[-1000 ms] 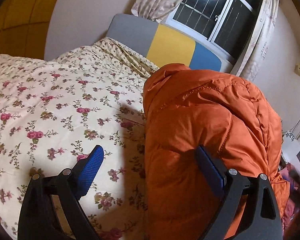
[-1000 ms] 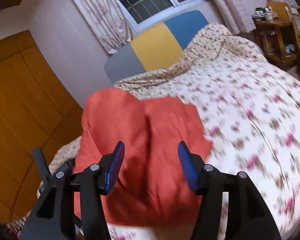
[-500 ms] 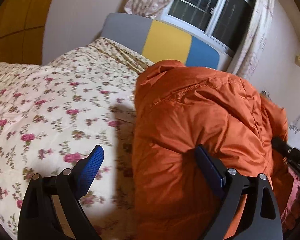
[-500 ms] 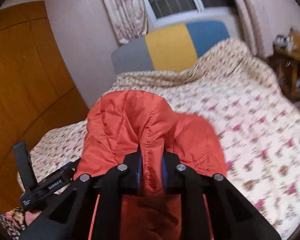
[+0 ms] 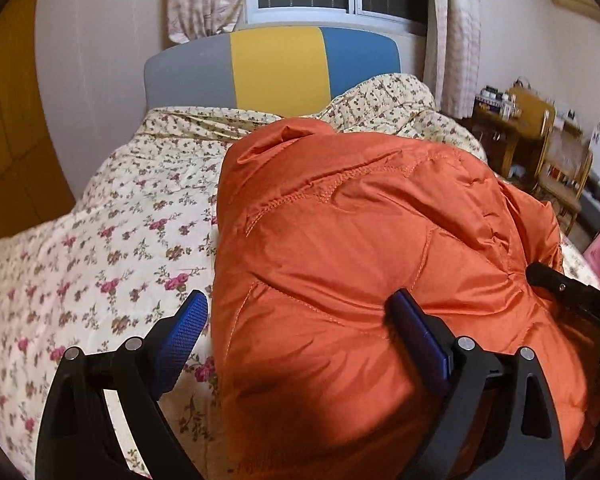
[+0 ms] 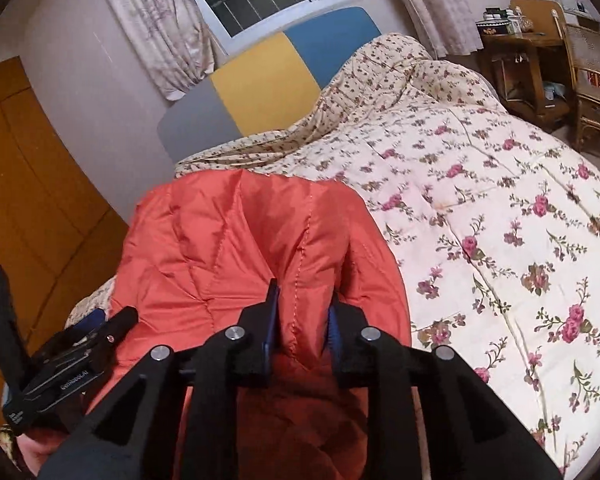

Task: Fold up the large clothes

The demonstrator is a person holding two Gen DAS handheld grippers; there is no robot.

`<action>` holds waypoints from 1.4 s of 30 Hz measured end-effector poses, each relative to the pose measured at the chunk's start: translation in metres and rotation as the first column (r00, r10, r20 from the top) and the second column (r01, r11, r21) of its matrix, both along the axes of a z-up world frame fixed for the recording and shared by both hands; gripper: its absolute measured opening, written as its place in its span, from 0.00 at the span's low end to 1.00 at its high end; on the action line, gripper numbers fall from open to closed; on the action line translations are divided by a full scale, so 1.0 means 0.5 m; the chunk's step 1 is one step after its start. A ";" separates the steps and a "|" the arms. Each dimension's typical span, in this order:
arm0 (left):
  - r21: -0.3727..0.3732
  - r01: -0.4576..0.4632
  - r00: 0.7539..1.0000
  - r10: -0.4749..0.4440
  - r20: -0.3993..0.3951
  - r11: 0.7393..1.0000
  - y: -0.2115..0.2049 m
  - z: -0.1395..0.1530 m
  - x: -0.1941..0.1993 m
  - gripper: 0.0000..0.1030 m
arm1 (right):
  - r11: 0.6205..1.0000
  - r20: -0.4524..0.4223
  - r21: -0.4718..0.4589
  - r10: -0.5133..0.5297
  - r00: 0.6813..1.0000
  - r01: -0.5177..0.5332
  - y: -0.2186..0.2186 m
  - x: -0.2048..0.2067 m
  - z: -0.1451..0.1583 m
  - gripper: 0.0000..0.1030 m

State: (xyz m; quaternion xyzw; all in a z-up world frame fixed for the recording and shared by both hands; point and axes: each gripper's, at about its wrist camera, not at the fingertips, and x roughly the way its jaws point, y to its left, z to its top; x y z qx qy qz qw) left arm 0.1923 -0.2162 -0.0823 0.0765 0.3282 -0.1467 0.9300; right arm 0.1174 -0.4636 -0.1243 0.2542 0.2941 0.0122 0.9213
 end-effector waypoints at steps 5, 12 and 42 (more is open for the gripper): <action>0.011 0.000 1.000 0.000 -0.006 1.000 -0.019 -0.021 0.009 0.90 | 1.000 -0.003 0.024 -0.016 1.000 0.016 -0.004 -0.006 -0.037 0.26; 0.022 0.004 1.000 -0.004 0.019 1.000 -0.030 -0.049 0.009 0.91 | 0.999 0.003 0.048 -0.025 1.000 0.025 -0.009 -0.003 -0.064 0.28; 0.108 0.112 0.994 -0.112 -0.003 0.988 -0.035 -0.017 -0.038 0.93 | 0.993 0.033 0.094 -0.076 0.997 0.073 0.003 -0.061 -0.009 0.55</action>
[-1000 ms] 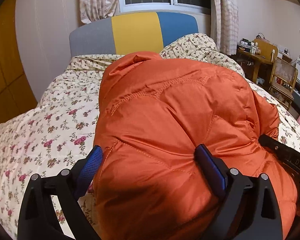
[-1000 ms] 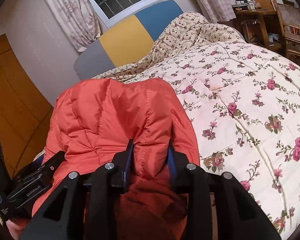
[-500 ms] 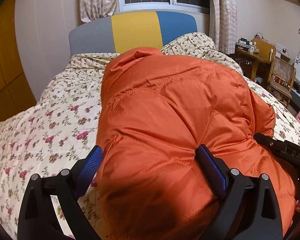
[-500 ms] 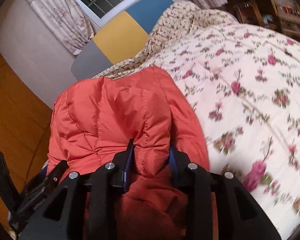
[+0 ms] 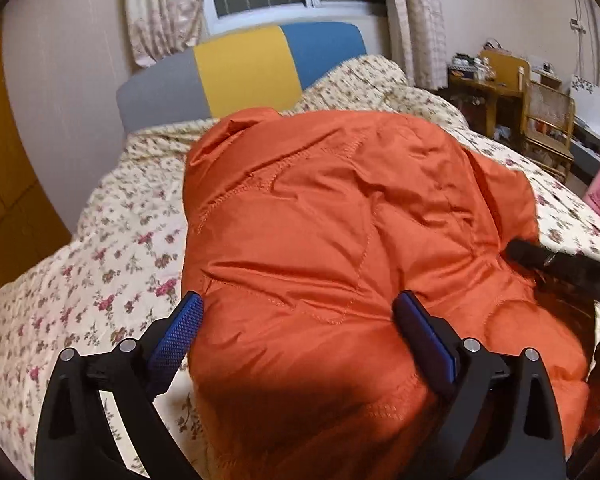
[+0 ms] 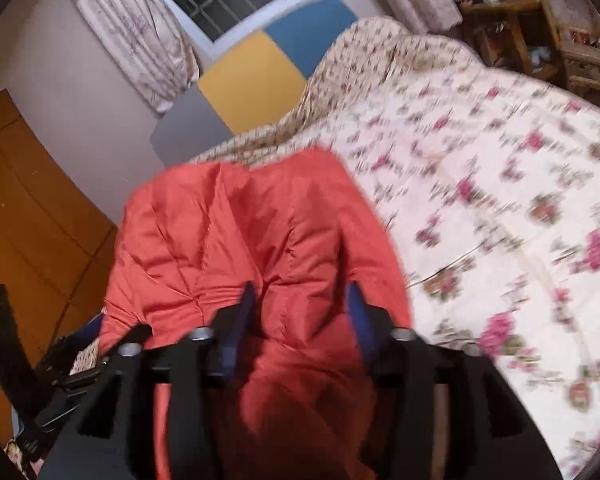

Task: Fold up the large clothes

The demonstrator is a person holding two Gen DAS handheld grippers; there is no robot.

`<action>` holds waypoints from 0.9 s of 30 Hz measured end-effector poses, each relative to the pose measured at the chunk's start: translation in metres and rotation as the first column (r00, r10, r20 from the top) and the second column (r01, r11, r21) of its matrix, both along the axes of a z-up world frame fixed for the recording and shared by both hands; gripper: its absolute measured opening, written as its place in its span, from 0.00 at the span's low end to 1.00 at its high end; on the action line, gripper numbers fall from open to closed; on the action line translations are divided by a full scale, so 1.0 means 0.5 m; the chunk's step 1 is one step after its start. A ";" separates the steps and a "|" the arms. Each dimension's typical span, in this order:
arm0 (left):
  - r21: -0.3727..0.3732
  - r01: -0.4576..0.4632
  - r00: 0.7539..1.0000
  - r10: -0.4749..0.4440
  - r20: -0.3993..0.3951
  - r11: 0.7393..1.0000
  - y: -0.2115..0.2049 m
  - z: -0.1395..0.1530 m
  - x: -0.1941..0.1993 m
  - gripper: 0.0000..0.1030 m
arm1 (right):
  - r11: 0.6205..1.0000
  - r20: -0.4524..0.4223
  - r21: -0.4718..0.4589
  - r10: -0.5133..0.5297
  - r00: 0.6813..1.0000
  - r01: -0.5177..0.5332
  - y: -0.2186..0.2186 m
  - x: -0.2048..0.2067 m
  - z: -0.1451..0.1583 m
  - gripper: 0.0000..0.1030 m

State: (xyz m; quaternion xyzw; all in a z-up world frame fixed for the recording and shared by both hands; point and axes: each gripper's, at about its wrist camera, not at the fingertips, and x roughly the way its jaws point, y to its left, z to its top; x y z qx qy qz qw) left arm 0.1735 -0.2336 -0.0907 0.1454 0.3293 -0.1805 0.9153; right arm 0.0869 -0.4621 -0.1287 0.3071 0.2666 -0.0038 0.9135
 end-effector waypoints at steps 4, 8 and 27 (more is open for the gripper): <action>-0.038 -0.018 1.000 0.018 -0.012 0.999 0.016 0.043 0.019 0.93 | 0.995 0.077 -0.098 0.025 0.997 -0.018 0.019 -0.012 0.089 0.54; -0.043 -0.117 0.991 0.119 0.065 0.992 0.015 0.074 0.065 0.93 | 0.981 0.032 -0.168 0.108 0.994 -0.101 0.071 0.052 0.129 0.46; -0.015 -0.231 0.970 0.229 -0.082 0.973 -0.063 -0.028 0.249 0.97 | 0.987 -0.172 -0.112 0.096 0.980 -0.117 0.025 0.282 -0.038 0.23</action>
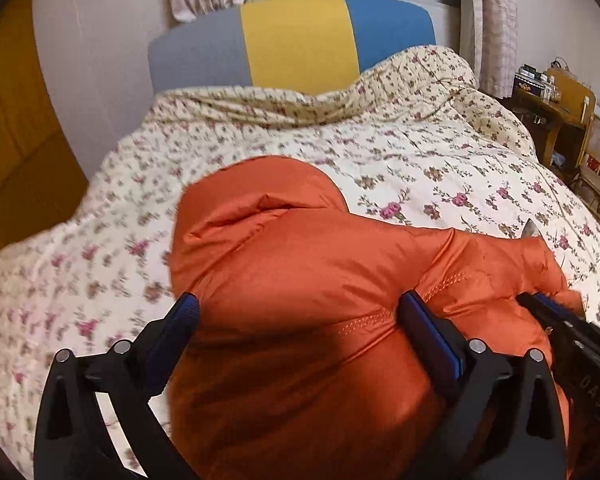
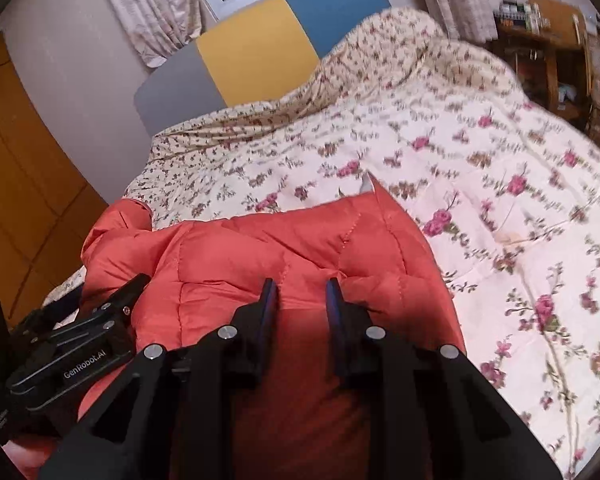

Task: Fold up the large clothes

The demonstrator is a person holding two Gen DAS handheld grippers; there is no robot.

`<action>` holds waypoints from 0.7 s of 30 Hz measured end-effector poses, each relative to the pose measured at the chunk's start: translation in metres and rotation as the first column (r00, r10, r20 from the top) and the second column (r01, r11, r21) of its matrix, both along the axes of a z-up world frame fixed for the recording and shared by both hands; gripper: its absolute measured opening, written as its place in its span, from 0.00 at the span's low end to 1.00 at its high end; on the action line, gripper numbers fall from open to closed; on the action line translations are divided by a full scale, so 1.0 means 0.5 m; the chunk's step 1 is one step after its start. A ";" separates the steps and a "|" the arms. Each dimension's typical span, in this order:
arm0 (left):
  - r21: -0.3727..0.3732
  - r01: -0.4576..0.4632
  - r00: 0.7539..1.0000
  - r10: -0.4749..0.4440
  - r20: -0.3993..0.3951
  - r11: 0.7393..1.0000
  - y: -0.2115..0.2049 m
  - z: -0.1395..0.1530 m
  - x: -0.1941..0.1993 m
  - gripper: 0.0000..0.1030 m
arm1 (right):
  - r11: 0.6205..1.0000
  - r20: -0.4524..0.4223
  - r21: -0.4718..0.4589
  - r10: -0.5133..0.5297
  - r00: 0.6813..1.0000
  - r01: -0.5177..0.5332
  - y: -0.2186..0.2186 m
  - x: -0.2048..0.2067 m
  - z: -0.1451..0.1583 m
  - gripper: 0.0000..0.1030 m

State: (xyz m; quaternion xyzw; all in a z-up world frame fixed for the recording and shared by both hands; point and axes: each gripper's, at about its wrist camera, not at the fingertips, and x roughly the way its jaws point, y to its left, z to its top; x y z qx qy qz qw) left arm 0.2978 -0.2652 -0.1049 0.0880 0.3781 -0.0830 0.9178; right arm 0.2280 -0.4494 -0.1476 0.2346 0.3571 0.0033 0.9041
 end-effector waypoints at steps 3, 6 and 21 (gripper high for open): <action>0.004 -0.005 1.000 0.005 0.004 1.000 -0.005 -0.015 0.006 0.97 | 1.000 -0.008 -0.015 -0.012 1.000 0.012 0.003 0.012 -0.009 0.23; 0.014 -0.007 1.000 0.007 0.003 1.000 -0.011 -0.028 0.014 0.97 | 0.999 -0.016 -0.029 -0.021 1.000 0.021 0.008 0.020 -0.014 0.23; 0.046 -0.010 0.999 0.009 0.038 0.999 -0.009 -0.027 -0.013 0.97 | 0.999 -0.003 -0.035 -0.022 1.000 0.022 0.012 0.021 -0.029 0.23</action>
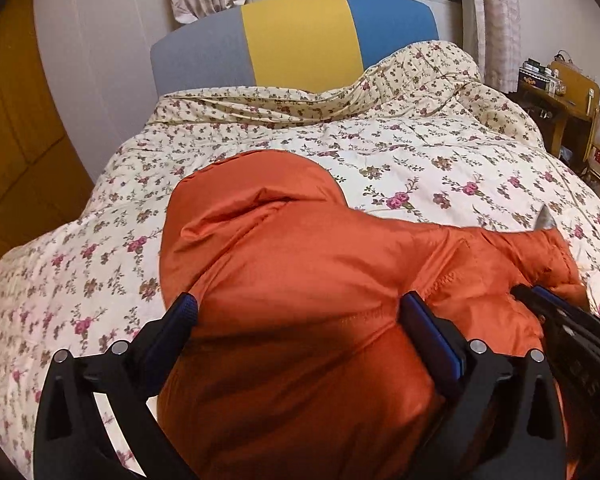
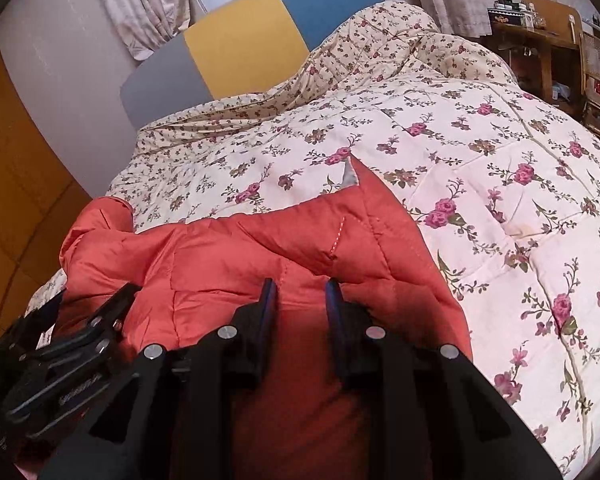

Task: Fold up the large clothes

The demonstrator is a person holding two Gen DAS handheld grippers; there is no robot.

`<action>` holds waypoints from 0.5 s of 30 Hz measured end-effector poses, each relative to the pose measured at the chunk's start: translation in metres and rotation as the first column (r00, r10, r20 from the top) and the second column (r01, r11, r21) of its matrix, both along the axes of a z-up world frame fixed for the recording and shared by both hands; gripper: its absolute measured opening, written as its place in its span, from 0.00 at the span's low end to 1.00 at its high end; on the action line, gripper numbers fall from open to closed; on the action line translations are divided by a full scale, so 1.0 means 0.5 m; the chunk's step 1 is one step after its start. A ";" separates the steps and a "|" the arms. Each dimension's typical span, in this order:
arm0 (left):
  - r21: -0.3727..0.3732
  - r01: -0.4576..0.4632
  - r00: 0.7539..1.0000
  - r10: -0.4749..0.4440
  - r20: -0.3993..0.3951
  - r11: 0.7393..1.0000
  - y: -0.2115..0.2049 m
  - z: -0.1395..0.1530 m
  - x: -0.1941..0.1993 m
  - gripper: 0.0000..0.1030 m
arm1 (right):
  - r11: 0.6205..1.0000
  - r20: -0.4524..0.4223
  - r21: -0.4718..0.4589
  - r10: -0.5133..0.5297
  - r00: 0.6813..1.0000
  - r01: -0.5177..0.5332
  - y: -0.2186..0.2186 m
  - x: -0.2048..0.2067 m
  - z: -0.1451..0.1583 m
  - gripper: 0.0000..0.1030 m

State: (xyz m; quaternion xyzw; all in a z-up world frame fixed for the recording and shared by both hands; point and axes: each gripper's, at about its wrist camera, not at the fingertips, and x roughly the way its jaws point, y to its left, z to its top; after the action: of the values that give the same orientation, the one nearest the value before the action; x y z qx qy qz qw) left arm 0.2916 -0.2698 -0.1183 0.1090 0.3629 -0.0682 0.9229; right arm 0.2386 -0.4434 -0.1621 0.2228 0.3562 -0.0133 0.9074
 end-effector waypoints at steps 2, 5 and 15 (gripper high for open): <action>-0.012 0.014 1.000 -0.014 0.005 1.000 0.007 0.010 -0.026 0.97 | 1.000 0.008 0.006 0.001 1.000 -0.001 -0.001 -0.003 0.001 0.23; -0.036 0.048 0.999 -0.047 0.026 0.998 0.012 0.024 -0.079 0.97 | 1.000 0.036 0.015 0.002 0.999 -0.003 -0.005 -0.015 0.007 0.25; -0.068 0.198 0.956 -0.177 0.235 0.978 0.049 0.004 -0.276 0.97 | 0.998 0.167 -0.063 -0.004 0.986 0.014 0.006 -0.218 0.049 0.34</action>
State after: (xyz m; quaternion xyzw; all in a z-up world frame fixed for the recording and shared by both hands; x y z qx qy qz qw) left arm 0.1537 -0.2455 -0.1165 0.1081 0.2394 -0.1590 0.9517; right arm 0.1296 -0.4403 -0.1378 0.1954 0.2773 -0.0101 0.9407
